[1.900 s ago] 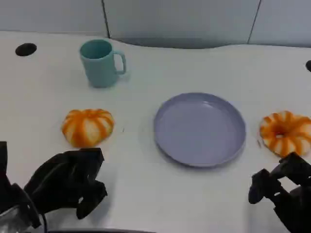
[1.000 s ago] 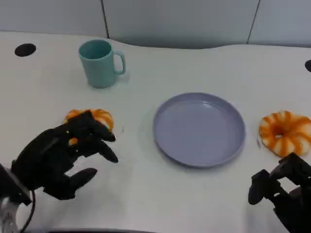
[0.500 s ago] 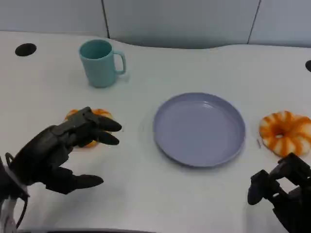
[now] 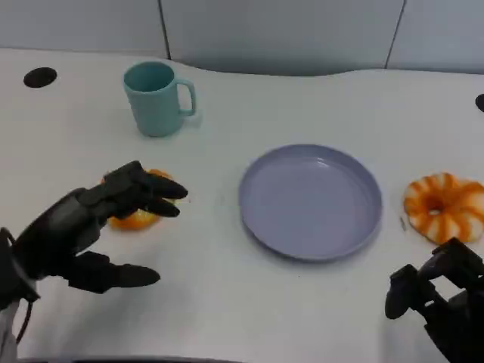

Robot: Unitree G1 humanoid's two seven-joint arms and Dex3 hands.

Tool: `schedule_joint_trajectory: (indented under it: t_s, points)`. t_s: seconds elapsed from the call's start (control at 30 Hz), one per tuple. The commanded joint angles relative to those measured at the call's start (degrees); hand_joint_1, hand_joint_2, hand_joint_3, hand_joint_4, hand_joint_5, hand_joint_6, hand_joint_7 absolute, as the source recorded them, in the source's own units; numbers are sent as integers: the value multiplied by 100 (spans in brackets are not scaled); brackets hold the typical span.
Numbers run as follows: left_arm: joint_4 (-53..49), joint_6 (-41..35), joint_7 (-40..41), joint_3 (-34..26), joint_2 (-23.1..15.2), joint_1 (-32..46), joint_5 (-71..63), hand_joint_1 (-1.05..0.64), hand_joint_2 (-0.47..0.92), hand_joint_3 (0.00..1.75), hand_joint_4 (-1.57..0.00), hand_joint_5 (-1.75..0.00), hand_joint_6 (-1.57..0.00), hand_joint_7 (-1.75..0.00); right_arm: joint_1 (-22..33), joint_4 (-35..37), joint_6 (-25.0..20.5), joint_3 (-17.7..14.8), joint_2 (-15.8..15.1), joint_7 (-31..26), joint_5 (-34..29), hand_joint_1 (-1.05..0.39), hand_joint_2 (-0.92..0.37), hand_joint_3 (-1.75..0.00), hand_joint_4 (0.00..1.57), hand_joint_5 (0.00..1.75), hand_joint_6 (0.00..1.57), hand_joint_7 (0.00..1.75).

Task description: Grasp the bread from the table and place it into the plate.

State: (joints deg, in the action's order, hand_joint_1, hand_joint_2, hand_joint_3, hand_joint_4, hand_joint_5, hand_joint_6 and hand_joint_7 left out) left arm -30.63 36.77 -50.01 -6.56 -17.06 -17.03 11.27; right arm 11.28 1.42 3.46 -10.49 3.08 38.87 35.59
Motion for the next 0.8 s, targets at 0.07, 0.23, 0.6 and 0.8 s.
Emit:
schedule_joint_trajectory:
  t_s: [0.07,0.23,0.6,0.8]
  points:
    - [-75,124,142,96,-139,-51,-49,-67,76,21,0,-103,-3,-92,-11,7,-14,-18,-50,-30,35,-58,-92,-7,59,173,71,120]
    - [-88,143,173,141,-165,-52,-25,-67,77,19,0,-103,-3,-91,-12,7,-14,-18,-49,-30,35,-58,-92,-7,59,173,71,121]
    - [-90,150,208,182,-188,-50,-8,-67,78,17,0,-103,-4,-90,-12,7,-14,-18,-49,-30,34,-58,-92,-7,59,173,71,121]
    - [-389,1643,3635,890,-1225,-1993,-4824,-75,72,2,-12,-74,-28,-45,-131,-9,-24,95,96,-242,-78,-57,-92,-6,59,172,70,121]
